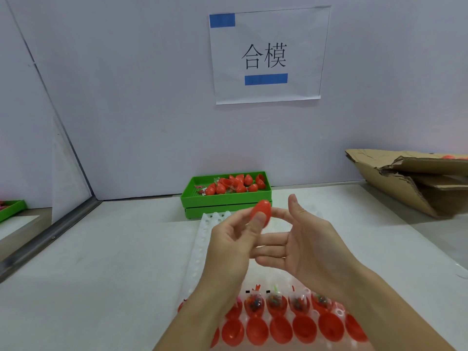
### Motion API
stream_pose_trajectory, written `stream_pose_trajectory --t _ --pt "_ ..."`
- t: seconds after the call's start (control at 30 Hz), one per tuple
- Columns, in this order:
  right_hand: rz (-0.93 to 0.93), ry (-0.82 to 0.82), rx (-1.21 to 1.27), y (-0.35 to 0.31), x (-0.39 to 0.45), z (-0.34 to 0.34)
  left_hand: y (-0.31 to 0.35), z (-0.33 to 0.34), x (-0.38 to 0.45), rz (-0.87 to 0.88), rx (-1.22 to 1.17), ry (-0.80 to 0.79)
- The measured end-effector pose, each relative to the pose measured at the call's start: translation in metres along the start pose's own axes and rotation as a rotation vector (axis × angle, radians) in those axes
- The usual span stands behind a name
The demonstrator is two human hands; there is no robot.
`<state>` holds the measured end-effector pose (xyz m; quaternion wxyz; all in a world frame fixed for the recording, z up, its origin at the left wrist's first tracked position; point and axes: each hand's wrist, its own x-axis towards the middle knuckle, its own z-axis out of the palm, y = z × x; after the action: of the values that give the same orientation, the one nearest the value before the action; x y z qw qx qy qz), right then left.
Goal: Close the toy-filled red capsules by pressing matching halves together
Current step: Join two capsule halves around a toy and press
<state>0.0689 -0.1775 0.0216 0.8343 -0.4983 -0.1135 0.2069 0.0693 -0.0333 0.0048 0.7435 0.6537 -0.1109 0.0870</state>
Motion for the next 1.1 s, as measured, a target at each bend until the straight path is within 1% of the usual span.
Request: stream_pose_trajectory --t 0.1,0.17,0.23,0.3,0.37,0.4,0.5,0.53,0.6,0.67,0.77,0.87,0.97,1.1 --pt "-0.051 0.147 -0.134 0.001 0.003 -0.005 0.003 -0.005 0.005 -0.206 -0.336 0.087" --pt "-0.08 0.194 -0.151 0.002 0.004 -0.007 0.006 -0.008 0.006 -0.286 -0.525 0.1" --pt "-0.09 0.199 -0.146 0.002 0.004 -0.007 0.007 -0.009 0.006 -0.312 -0.6 0.096" --pt "-0.101 0.201 -0.15 0.002 0.004 -0.006 0.007 -0.009 0.005 -0.311 -0.618 0.095" --pt "-0.149 0.239 -0.191 0.004 0.006 -0.006 0.007 -0.009 0.005 -0.292 -0.611 0.091" --pt "-0.2 0.28 -0.253 0.006 0.006 -0.006 0.007 -0.009 0.005 -0.275 -0.589 0.087" --pt "-0.417 0.422 -0.579 0.01 0.007 -0.006 0.005 -0.006 0.006 -0.193 -0.423 0.075" --pt "-0.474 0.435 -0.66 0.012 0.007 -0.006 0.004 -0.005 0.006 -0.157 -0.347 0.072" --pt "-0.526 0.432 -0.738 0.014 0.007 -0.006 0.003 -0.003 0.004 -0.08 -0.213 0.064" --pt "-0.535 0.422 -0.749 0.015 0.007 -0.006 0.002 -0.002 0.003 -0.009 -0.1 0.067" --pt "-0.541 0.418 -0.754 0.016 0.009 -0.007 0.0 -0.002 0.001 0.084 0.091 0.118" --pt "-0.562 0.394 -0.72 0.016 0.009 -0.007 0.0 -0.001 0.0 0.16 0.204 0.162" --pt "-0.59 0.36 -0.704 0.016 0.009 -0.007 -0.002 0.001 -0.002 0.281 0.396 0.197" --pt "-0.567 0.33 -0.735 0.02 0.01 -0.005 -0.007 0.002 -0.005 0.42 0.64 0.204"
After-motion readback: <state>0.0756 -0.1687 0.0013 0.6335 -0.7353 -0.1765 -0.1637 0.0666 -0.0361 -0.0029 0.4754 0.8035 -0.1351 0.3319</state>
